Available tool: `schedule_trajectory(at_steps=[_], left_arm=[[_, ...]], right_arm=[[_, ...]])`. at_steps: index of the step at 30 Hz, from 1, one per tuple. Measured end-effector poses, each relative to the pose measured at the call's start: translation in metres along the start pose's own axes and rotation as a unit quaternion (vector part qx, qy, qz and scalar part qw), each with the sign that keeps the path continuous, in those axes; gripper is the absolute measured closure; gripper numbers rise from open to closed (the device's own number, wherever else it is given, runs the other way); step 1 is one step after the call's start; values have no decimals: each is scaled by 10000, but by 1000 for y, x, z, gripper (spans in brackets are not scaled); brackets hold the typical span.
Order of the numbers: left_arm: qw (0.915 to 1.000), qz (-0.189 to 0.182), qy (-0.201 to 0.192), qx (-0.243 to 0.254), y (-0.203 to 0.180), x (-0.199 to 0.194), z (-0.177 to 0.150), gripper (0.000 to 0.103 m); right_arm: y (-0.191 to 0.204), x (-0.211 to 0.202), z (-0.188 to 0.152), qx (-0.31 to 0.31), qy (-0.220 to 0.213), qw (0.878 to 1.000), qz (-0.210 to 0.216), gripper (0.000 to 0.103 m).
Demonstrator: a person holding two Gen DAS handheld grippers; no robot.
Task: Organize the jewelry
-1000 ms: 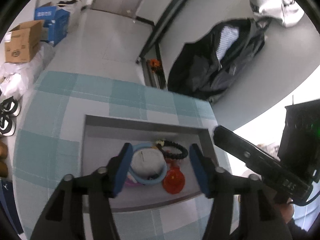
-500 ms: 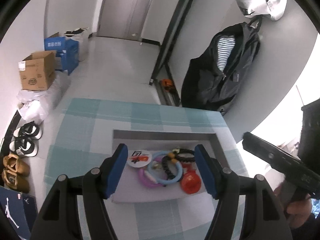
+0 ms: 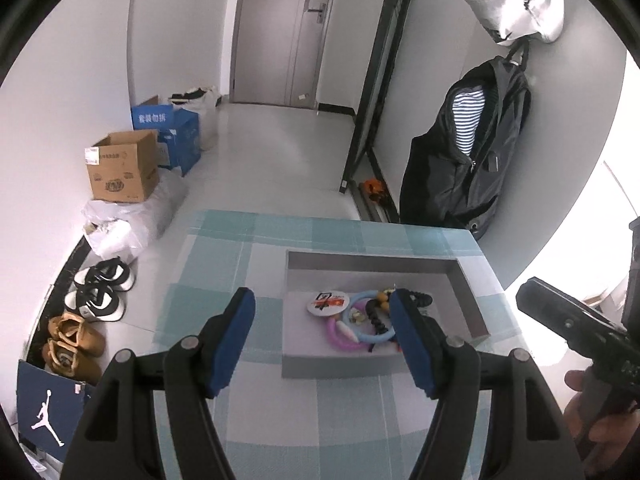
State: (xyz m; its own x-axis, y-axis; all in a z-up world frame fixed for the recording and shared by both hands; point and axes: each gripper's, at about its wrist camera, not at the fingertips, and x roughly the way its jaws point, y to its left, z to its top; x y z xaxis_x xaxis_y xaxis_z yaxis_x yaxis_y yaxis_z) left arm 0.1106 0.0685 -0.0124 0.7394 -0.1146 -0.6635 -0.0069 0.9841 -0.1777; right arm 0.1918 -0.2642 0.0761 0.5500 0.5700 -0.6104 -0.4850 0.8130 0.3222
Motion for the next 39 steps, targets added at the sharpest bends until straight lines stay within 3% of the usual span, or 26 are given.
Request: schedule_trajectory(at_steps=[5, 19, 39], left_arm=[[9999, 71, -75, 41, -4, -14, -8, 37], [9992, 224, -167, 276, -11, -26, -22, 37], [9993, 205, -140, 277, -13, -24, -24, 37]], right_arm=[[9, -12, -11, -229, -173, 9995, -143, 5], [23, -26, -34, -399, -147, 9990, -146, 3], [17, -29, -34, -206, -181, 9995, -164, 1]])
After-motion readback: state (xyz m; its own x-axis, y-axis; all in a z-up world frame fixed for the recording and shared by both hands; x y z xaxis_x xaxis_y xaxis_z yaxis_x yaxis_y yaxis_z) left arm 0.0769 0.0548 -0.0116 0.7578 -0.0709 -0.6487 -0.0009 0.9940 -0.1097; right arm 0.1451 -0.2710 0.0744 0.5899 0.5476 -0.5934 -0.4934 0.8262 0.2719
